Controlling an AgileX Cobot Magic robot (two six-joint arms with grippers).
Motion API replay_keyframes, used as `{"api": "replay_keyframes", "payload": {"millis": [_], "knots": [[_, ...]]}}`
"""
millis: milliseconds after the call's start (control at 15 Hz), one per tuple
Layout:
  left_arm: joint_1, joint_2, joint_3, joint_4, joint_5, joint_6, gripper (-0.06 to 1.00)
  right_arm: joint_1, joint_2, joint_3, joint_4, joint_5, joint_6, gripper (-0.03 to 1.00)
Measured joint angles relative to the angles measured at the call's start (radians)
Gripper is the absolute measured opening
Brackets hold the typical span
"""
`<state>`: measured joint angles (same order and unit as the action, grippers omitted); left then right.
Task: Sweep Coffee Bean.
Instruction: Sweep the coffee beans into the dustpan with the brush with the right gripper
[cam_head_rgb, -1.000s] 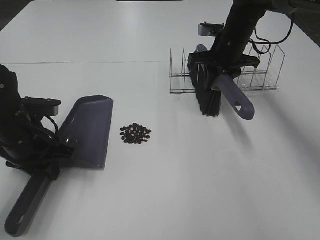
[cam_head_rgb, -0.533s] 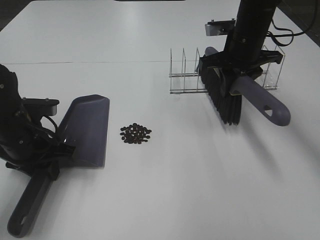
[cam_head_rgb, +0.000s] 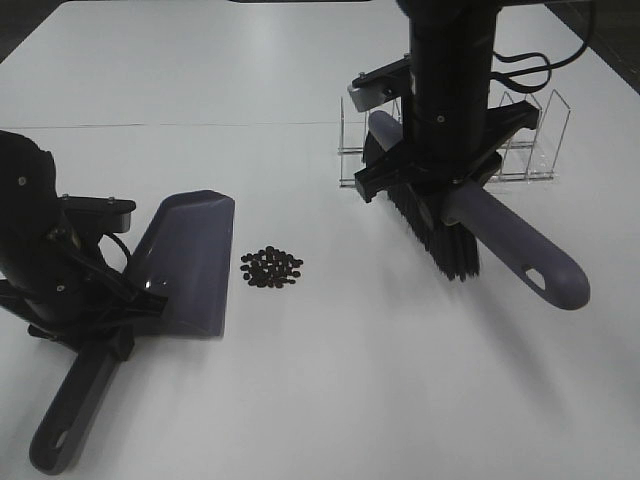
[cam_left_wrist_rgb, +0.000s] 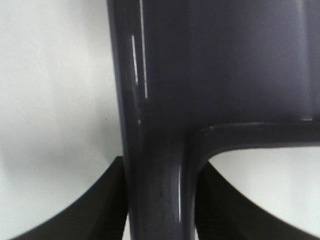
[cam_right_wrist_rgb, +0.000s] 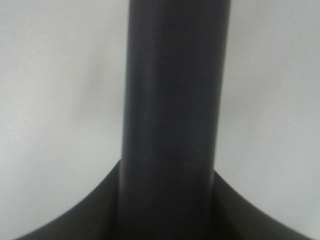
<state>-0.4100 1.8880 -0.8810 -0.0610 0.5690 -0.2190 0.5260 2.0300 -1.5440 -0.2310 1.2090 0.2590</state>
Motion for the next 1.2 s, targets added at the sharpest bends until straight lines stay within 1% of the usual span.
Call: {"api": "replay_keyframes", "payload": {"millis": [133, 200, 333, 600, 867, 933, 1067, 1200], "knots": [[0.000, 0.000, 0.000, 0.061, 0.023, -0.052, 0.34, 0.010, 0.063, -0.048, -0.053, 0.007, 0.019, 0.30], [0.000, 0.000, 0.000, 0.108, 0.041, -0.086, 0.34, 0.010, 0.087, -0.065, -0.080, 0.007, 0.025, 0.30], [0.000, 0.000, 0.000, 0.181, 0.065, -0.134, 0.34, 0.010, 0.105, -0.082, -0.107, 0.008, 0.038, 0.30], [0.000, 0.000, 0.000, 0.197, 0.065, -0.140, 0.34, 0.010, 0.161, -0.086, -0.112, 0.010, 0.038, 0.30], [-0.003, 0.002, 0.000, 0.210, 0.076, -0.128, 0.34, 0.010, 0.164, -0.086, -0.113, 0.010, 0.050, 0.30], [-0.023, 0.024, -0.012, 0.229, 0.103, -0.123, 0.34, 0.010, 0.164, -0.086, -0.110, 0.010, 0.059, 0.30], [-0.052, 0.041, -0.030, 0.253, 0.125, -0.137, 0.34, 0.010, 0.164, -0.086, -0.099, 0.010, 0.064, 0.30], [-0.064, 0.043, -0.033, 0.254, 0.126, -0.147, 0.34, 0.010, 0.164, -0.086, -0.095, 0.011, 0.064, 0.30]]}}
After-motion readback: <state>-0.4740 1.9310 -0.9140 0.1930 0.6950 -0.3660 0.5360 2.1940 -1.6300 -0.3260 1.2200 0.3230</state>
